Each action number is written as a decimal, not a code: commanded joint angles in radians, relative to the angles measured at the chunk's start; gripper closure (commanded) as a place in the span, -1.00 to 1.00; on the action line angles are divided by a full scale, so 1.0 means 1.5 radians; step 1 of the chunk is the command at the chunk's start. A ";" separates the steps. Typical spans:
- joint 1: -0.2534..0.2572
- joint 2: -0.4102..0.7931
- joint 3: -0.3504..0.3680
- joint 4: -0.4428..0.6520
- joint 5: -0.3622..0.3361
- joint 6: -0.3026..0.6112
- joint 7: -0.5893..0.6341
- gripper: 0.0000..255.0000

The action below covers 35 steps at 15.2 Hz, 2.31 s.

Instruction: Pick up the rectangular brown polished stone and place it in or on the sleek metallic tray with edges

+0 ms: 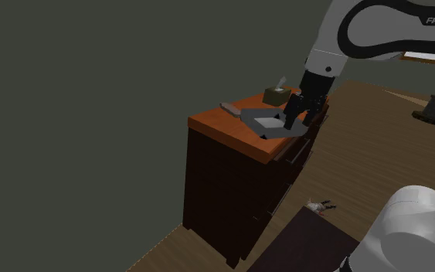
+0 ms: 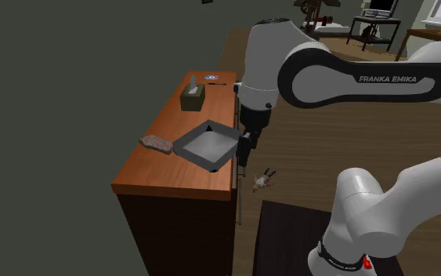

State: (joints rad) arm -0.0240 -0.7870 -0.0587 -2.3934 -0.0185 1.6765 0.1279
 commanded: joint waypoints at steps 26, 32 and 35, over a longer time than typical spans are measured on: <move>0.002 0.626 -0.084 0.496 0.040 0.191 -0.188 -1.00; -0.005 0.691 -0.083 0.551 0.052 0.205 -0.203 -1.00; -0.006 0.699 -0.083 0.535 0.054 0.228 -0.204 -1.00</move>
State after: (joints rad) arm -0.0330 0.2566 -0.1831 -1.5829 0.0614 2.0052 -0.1789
